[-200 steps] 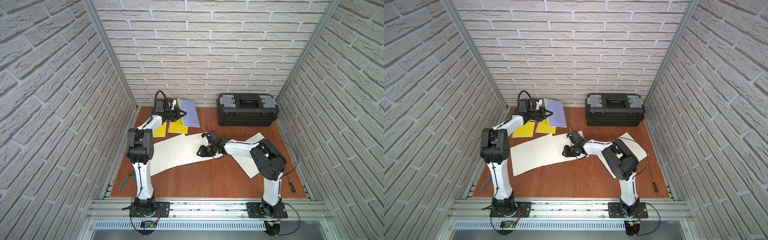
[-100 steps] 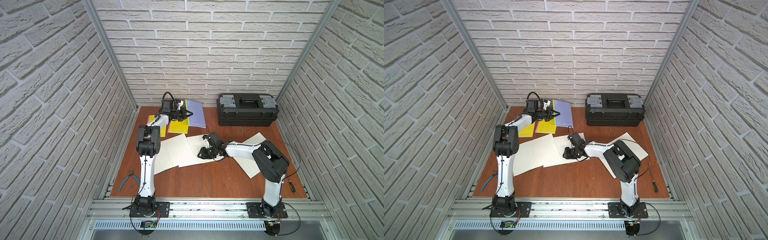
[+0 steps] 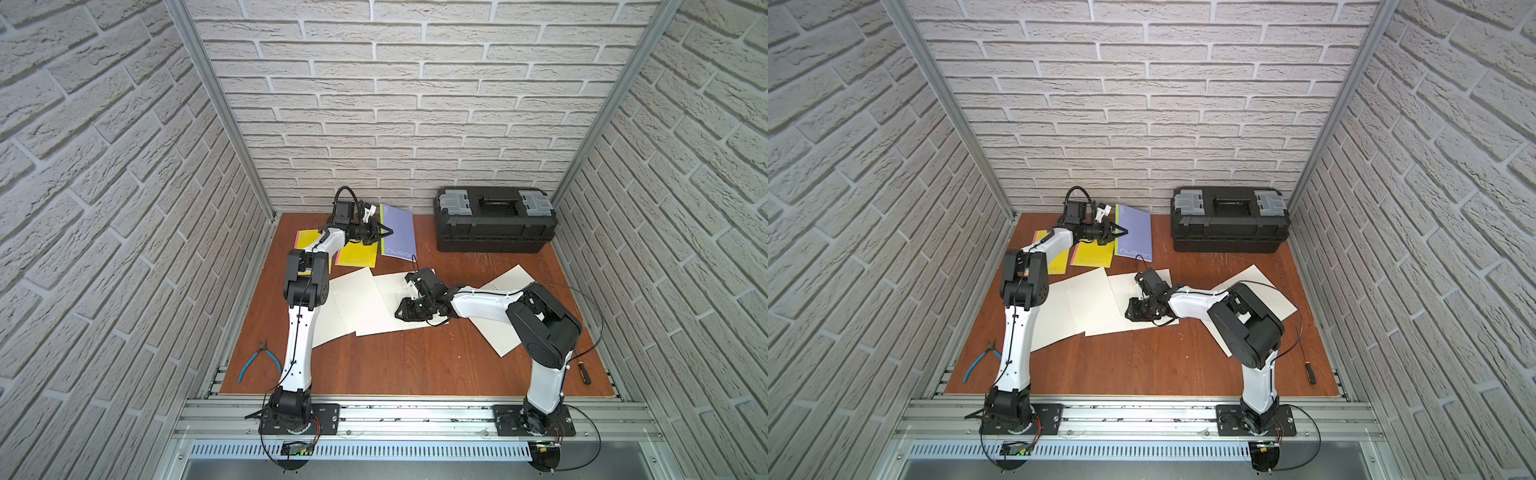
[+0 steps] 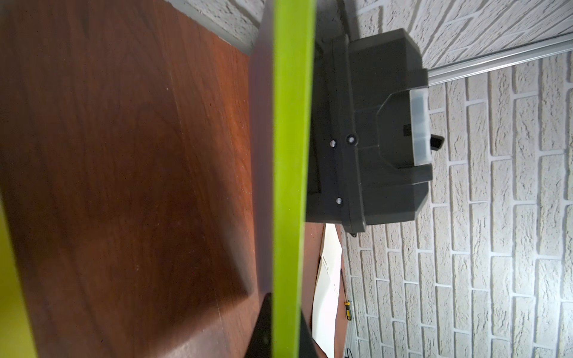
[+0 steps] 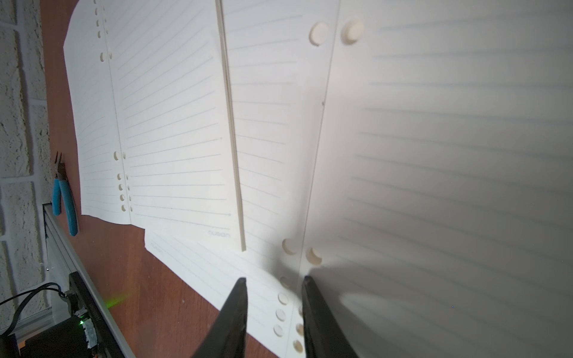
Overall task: Close the notebook
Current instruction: Place the notebook at the center of the board.
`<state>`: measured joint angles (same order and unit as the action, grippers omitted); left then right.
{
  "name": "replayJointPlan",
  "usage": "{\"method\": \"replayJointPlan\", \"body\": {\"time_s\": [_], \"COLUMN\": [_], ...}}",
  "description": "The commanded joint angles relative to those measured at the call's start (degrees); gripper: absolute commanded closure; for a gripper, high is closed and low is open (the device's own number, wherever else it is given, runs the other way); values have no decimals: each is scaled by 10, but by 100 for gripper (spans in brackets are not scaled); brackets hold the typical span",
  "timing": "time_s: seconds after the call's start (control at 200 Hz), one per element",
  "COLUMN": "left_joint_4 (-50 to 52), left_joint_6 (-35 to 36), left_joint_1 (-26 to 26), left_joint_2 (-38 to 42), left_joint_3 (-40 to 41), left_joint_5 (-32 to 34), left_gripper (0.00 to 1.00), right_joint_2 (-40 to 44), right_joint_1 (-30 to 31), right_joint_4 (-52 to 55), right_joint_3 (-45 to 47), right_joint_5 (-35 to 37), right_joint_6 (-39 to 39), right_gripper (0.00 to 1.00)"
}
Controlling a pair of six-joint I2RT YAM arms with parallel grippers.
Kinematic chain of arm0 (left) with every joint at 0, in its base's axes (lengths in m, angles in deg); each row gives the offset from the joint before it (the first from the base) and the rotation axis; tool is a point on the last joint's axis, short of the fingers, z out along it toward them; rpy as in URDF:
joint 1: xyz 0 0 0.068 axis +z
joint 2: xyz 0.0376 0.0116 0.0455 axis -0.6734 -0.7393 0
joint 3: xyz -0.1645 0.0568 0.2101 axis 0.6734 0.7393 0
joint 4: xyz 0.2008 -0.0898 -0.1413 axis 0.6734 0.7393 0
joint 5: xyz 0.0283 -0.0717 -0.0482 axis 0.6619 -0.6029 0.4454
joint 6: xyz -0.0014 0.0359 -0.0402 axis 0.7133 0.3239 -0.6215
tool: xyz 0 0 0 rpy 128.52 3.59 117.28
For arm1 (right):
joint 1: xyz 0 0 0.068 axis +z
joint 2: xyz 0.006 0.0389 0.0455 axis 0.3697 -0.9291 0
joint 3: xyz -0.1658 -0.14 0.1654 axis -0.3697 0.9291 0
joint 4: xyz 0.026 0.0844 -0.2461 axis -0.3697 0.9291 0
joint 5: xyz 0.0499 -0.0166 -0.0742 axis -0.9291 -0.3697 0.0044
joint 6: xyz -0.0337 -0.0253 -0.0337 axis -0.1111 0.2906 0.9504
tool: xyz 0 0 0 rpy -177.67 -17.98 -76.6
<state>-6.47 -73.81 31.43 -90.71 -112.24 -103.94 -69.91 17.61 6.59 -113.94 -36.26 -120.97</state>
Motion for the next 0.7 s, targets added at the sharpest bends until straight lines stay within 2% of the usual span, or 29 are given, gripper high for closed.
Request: {"method": "replayJointPlan", "body": {"time_s": [0.0, 0.36, 0.695], "left_joint_4": [19, 74, 105], "left_joint_6": [34, 65, 84], "left_joint_1": [-7, -14, -13], "left_joint_2": [-15, -38, -46], "left_joint_3": [-36, -67, -83], "left_joint_5": [-22, 12, 31], "left_gripper": [100, 100, 75], "right_joint_2": [-3, 3, 2], "right_joint_1": [12, 13, 12], "right_joint_4": [62, 57, 51], "right_joint_3": [28, 38, 41], "right_joint_5": [9, 9, 8], "right_joint_6": [-11, -10, -11], "right_gripper": [68, 69, 69]}}
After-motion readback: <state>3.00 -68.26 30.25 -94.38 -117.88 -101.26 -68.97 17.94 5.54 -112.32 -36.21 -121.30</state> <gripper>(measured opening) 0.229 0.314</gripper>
